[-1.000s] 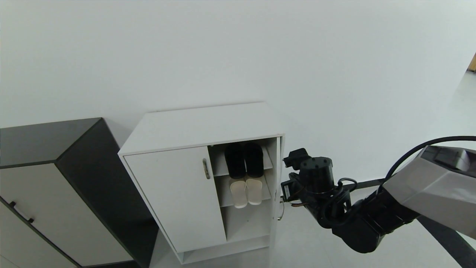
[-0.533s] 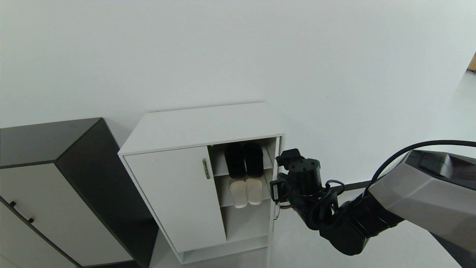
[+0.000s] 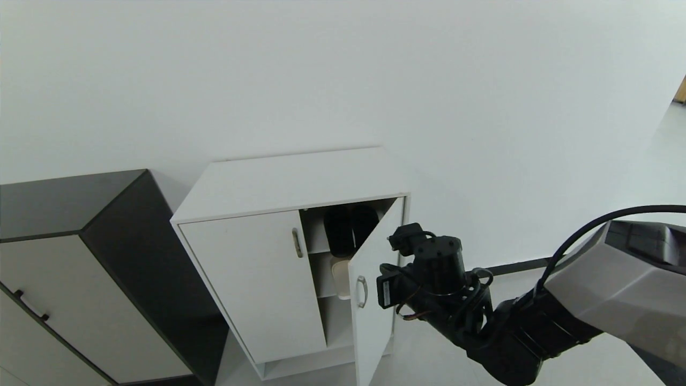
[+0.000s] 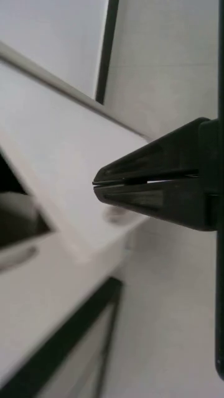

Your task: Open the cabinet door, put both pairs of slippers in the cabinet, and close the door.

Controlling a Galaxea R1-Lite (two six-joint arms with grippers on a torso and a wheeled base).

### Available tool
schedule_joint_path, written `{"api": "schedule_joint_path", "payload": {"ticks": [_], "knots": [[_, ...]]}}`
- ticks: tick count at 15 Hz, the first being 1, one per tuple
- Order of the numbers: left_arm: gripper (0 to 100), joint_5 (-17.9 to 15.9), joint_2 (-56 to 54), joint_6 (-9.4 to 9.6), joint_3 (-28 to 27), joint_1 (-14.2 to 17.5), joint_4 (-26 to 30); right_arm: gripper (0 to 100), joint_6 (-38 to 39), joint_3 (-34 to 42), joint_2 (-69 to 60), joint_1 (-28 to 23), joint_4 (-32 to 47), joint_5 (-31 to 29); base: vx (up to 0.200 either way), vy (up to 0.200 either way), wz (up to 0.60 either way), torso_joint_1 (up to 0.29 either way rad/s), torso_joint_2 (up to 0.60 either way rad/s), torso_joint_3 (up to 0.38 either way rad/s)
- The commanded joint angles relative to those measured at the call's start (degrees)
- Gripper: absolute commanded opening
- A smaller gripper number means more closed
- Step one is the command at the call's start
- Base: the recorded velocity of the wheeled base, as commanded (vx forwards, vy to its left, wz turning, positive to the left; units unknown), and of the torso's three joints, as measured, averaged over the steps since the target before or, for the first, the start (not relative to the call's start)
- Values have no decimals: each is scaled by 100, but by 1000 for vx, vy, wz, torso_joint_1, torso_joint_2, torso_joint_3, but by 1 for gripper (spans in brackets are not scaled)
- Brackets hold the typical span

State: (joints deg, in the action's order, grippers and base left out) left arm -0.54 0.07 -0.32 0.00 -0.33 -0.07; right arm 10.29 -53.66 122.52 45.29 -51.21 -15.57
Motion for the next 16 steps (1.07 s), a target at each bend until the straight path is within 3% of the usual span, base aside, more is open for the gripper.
{"api": "schedule_joint_path", "payload": {"ticks": [1,6,12,16], "knots": [[0,1,1,-3,0,-2,-1,0,-185,251,-211,-90,15,71,0,0,0,0,0,0],[0,1,1,-3,0,-2,-1,0,-642,471,-211,-90,-170,63,0,0,0,0,0,0],[0,1,1,-3,0,-2,-1,0,-669,559,-202,-38,-179,63,0,0,600,2,5,3],[0,1,1,-3,0,-2,-1,0,-853,620,-211,-178,-319,54,0,0,0,0,0,0]]}}
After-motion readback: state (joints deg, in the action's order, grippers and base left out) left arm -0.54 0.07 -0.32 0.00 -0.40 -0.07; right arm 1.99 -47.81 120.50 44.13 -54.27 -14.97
